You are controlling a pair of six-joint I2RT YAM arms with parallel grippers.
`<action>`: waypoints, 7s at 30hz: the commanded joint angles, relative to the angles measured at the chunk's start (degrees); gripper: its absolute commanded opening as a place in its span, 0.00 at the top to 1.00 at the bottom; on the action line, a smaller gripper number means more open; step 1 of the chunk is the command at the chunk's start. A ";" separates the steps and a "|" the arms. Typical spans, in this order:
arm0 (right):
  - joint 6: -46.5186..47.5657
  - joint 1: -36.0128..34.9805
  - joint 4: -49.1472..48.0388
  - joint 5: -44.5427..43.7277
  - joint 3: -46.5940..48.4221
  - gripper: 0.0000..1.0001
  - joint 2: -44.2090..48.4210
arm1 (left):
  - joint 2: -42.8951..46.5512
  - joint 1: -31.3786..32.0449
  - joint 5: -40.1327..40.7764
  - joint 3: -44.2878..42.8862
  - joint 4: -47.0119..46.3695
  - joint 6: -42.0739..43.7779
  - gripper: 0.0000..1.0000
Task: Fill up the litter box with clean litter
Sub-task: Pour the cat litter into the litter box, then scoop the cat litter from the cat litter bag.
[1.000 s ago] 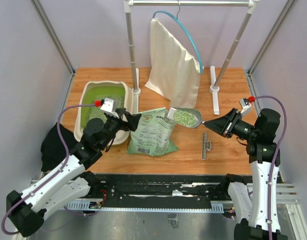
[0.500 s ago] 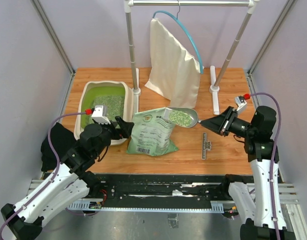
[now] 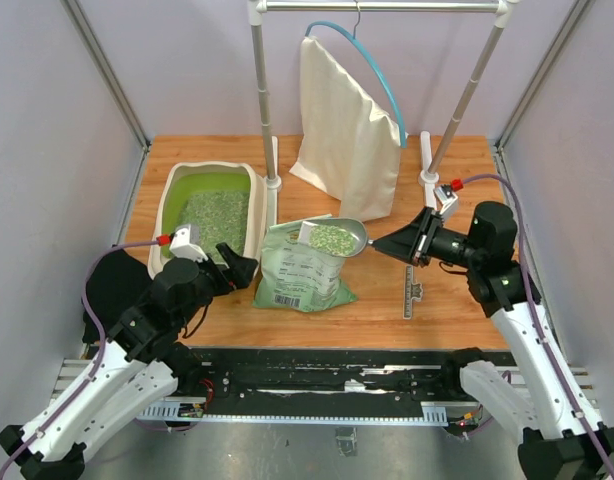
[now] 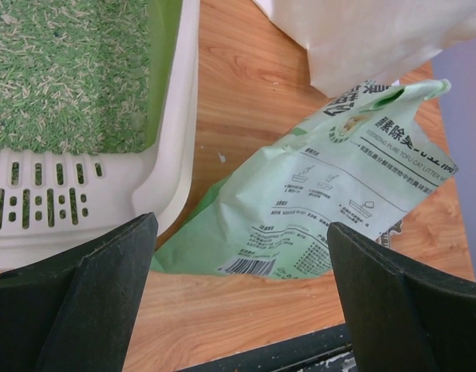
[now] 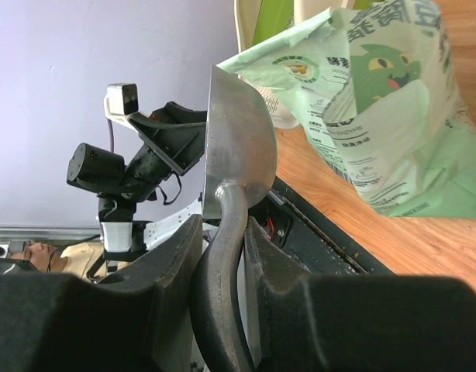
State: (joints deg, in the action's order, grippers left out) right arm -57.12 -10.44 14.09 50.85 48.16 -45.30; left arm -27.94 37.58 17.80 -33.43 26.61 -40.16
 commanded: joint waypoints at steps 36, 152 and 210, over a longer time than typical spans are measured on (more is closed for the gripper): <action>-6.99 -37.52 -22.86 -44.62 19.23 0.99 -31.17 | -1.29 -33.21 -5.44 -18.66 16.51 -0.11 0.00; 43.11 -53.33 8.76 -67.98 75.10 0.99 -74.00 | 3.68 -33.20 -10.25 -27.07 17.32 6.63 0.00; 25.45 -31.92 29.58 -71.86 18.56 0.99 7.68 | -30.92 -12.59 -23.24 -30.44 -3.14 17.92 0.00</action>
State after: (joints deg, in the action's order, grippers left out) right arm -30.48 -43.33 40.73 -15.57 67.16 -38.44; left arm -54.35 18.55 -15.00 -58.61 23.05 -27.83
